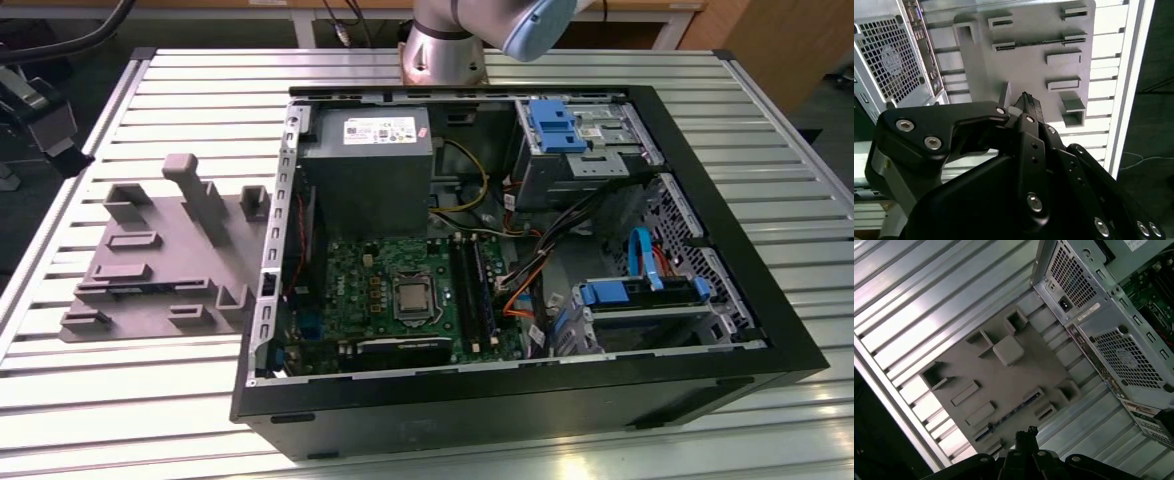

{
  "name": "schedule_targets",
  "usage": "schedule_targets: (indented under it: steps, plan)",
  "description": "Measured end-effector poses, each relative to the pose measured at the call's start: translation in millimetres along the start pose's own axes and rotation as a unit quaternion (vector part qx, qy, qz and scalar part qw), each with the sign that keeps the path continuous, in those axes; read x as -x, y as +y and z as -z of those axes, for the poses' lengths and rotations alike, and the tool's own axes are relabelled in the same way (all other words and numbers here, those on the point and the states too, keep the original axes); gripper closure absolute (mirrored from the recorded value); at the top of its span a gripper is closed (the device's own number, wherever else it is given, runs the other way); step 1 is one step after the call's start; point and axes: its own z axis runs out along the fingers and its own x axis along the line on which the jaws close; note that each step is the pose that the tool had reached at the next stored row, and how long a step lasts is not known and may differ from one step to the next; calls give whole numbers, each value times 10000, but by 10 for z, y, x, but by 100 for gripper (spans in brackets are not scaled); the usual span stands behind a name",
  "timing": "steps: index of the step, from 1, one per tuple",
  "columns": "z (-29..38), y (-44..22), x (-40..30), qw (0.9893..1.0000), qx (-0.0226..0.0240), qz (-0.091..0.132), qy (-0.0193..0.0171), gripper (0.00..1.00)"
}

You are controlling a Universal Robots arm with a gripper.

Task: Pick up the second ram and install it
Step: 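Pick up the second ram and move it above second insertion slot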

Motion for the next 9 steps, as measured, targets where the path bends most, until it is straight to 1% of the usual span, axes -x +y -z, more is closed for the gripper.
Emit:
schedule_targets:
  steps: [2, 4, 7, 9]
  plan:
    - [0, 0, 0, 9998, 4, 180, 8, 89]
    - [-1, 0, 0, 9994, 9, 359, 15, 89]
    - [-1, 0, 0, 9980, 15, 637, 26, 89]
    - [-2, 0, 0, 9967, 19, 816, 34, 89]
